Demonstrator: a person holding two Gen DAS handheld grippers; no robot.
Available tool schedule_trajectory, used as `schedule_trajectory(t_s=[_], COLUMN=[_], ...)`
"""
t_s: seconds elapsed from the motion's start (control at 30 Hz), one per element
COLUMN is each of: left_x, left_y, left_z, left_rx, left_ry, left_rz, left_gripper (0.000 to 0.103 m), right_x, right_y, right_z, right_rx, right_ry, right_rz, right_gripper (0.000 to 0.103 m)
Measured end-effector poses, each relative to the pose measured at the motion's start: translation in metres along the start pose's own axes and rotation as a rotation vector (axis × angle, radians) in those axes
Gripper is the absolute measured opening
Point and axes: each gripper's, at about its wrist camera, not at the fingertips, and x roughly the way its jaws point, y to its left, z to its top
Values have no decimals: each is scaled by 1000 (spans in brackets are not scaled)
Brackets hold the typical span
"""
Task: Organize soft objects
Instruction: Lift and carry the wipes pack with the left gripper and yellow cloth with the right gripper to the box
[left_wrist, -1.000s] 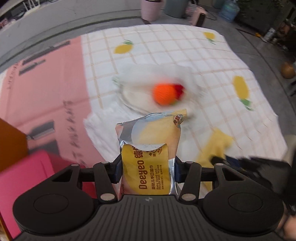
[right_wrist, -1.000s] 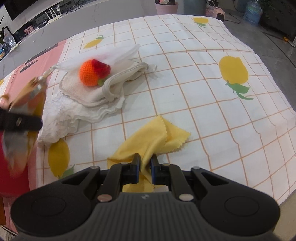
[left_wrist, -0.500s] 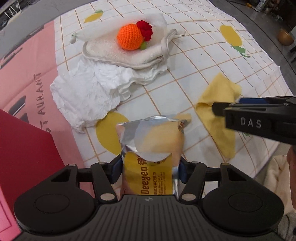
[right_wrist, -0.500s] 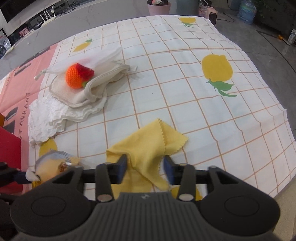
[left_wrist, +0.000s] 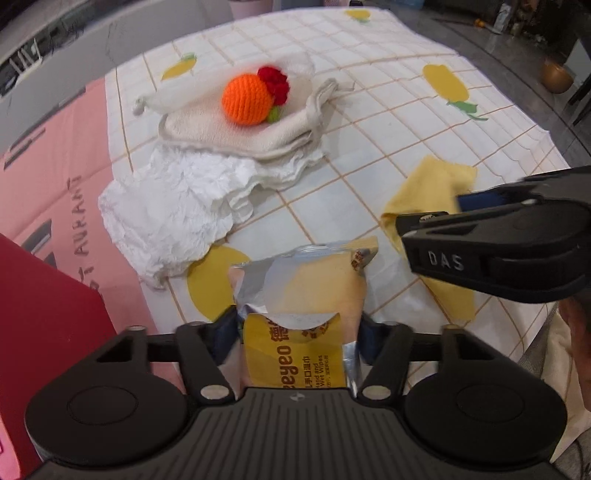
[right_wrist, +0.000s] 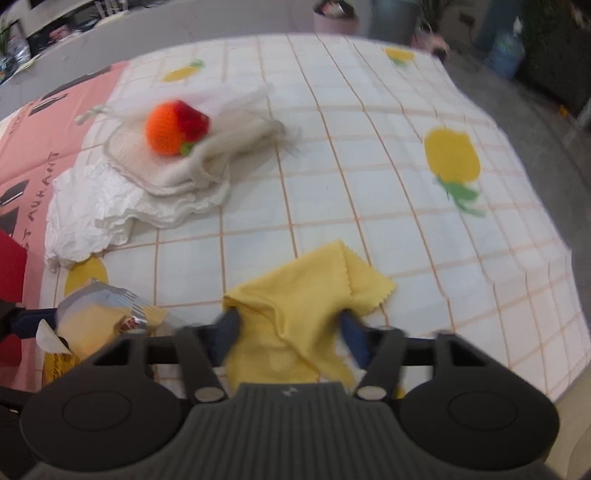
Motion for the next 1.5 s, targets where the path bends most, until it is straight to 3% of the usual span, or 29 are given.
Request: schedule_trajectory(t_s=[0.13,0.23,0.53,0.87,1.07,1.23,1.33,1.43,1.5], left_x=[-2,-4,-17,-34,-48,-58,-69,-82,-90], left_y=[1,1,9,13,18,22,41,69,89], left_z=[-4,-6,-16,-17,7,39,62,80,89], left_rx=[9,-3,-68,-78,-163,-168,-210,-247,-229], left_ry=[-26,-37,-99,-167,-231,-224,-220,-261,-285], left_rz=[-6,0,-17,-67,-104,-82,-88,-30,20], left_gripper=[65,61,59,59,58,58,58,58,58], right_x=[0,-1,-3,-20,-29,-23,-28,-31,-32], right_y=[9,4,-40,-31,-32,-49,-42,-31,-20], right_z=[-1,0,-1,-4,-7,1,17,42,61], right_rx=[-32,16,314,318,353,533,526,533,585], right_ry=[-17,-18,1,-86,-132,-119,-138,-170,-183], right_rz=[-4,24,133,101,82,146,91,64,109], right_gripper=[11,5,5,5,5,5,5,5,5])
